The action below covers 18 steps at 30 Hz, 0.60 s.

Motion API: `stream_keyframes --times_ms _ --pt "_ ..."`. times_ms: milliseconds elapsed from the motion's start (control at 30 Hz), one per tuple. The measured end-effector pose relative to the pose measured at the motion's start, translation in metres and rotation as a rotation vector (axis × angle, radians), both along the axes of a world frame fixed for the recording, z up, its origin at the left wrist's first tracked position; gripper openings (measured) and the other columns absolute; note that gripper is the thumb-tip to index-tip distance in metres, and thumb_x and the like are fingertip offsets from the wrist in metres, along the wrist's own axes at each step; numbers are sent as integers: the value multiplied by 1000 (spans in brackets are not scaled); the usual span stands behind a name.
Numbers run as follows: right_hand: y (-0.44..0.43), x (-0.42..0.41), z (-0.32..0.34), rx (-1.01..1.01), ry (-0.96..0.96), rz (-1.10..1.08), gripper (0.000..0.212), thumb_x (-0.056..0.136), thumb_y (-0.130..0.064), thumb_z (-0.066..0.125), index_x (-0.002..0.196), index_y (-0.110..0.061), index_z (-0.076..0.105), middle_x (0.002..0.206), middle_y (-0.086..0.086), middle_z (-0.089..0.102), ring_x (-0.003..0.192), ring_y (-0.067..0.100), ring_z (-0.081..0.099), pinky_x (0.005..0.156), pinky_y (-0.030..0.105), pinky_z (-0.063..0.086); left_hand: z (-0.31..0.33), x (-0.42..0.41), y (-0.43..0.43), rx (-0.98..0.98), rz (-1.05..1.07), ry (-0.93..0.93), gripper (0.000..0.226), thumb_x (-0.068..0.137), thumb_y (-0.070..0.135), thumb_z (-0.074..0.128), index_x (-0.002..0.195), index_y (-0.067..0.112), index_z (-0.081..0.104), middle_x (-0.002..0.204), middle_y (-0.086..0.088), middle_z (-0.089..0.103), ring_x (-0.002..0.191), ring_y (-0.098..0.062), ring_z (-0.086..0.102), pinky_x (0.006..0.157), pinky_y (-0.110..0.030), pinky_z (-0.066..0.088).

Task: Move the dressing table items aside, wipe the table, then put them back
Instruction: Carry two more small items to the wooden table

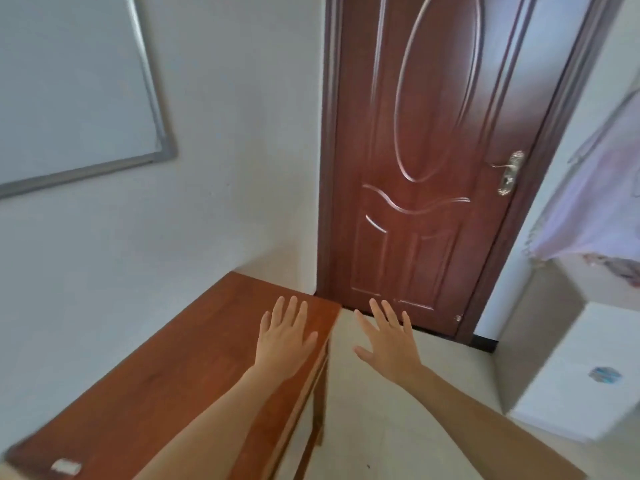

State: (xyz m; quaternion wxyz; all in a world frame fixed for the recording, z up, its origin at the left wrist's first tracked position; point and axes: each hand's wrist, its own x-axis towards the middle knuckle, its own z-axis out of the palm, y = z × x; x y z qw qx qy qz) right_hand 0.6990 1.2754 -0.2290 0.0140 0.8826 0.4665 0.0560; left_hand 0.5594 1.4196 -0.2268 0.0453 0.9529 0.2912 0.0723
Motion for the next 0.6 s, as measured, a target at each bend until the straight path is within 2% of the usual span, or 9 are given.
stream_keyframes --times_ms 67,133,233,300,367,433,500,533,600 --pt "-37 38 -8 -4 -51 -80 73 47 -65 75 110 -28 67 117 7 66 106 26 64 77 50 53 4 43 -28 42 -45 -31 70 87 53 2 149 20 3 158 0 -2 145 -22 -9 117 -40 1" --pt "-74 73 -12 -8 -47 -134 68 50 -65 67 109 -30 67 114 5 67 103 24 66 75 47 53 6 85 -60 76 -95 -44 82 75 55 -5 149 20 4 157 0 1 145 -22 -7 117 -40 4" --pt "-132 109 5 1 -105 -189 61 66 -60 51 116 -27 63 124 8 61 112 29 60 84 52 49 8 143 -103 66 -178 -63 80 78 56 -1 149 19 4 157 -1 0 145 -23 -6 117 -41 5" --pt "-169 128 15 60 -28 -241 61 81 -54 40 133 -24 48 142 10 43 131 33 41 100 58 34 12 179 -132 41 -230 -91 79 81 58 0 149 19 7 157 0 4 145 -22 -3 117 -40 6" --pt "-203 149 21 83 18 -359 58 80 -52 40 128 -22 52 134 10 52 123 33 51 92 60 42 16 212 -160 18 -274 -155 73 87 55 11 147 16 21 155 -2 19 144 -23 9 116 -41 13" --pt "-234 169 24 77 53 -434 56 75 -50 50 122 -21 56 126 14 58 115 33 57 85 61 46 22 245 -188 0 -334 -256 77 80 52 13 134 9 47 140 -7 47 136 -28 34 108 -44 30" --pt "-259 187 29 136 23 -485 58 88 -46 47 140 -23 35 150 14 30 139 30 27 109 58 21 26 277 -210 -38 -398 -324 77 77 50 15 125 7 56 130 -8 57 129 -29 44 102 -45 36" --pt "-274 198 29 138 -10 -497 59 93 -45 40 146 -25 22 155 9 13 144 25 9 114 52 8 28 292 -221 -54 -429 -333 78 76 51 14 127 8 55 132 -7 56 130 -28 42 104 -44 34" --pt "-296 218 29 159 -48 -561 59 96 -46 33 147 -28 11 157 3 0 145 21 -5 115 46 -3 31 320 -236 -62 -479 -356 78 76 50 14 126 8 55 131 -7 56 130 -28 43 103 -44 35"
